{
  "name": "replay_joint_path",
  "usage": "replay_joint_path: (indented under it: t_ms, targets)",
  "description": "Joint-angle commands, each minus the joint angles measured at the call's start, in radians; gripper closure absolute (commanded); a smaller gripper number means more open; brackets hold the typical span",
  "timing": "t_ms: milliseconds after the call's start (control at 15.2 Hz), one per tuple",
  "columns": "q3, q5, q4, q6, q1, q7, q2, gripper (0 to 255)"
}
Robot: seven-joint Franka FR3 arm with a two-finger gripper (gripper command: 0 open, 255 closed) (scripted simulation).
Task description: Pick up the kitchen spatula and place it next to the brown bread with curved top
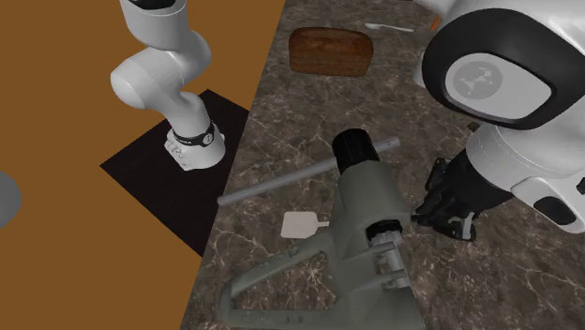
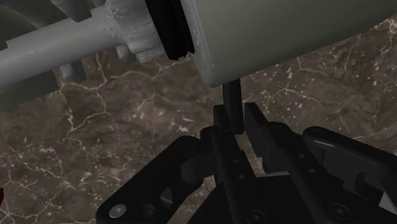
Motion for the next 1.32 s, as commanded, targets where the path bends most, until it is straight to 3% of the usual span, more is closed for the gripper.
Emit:
replay_joint_path:
  t_ms: [0,726,1254]
  targets:
    - [0.0,0.0,0.028,-0.027,0.0,-0.001,-0.002,255]
    - [0.0,0.001,0.194,-0.18,0.0,-0.003,0.01,255]
    - [0.033,0.002,-0.271,-0.05,0.052,0.082,-0.324,255]
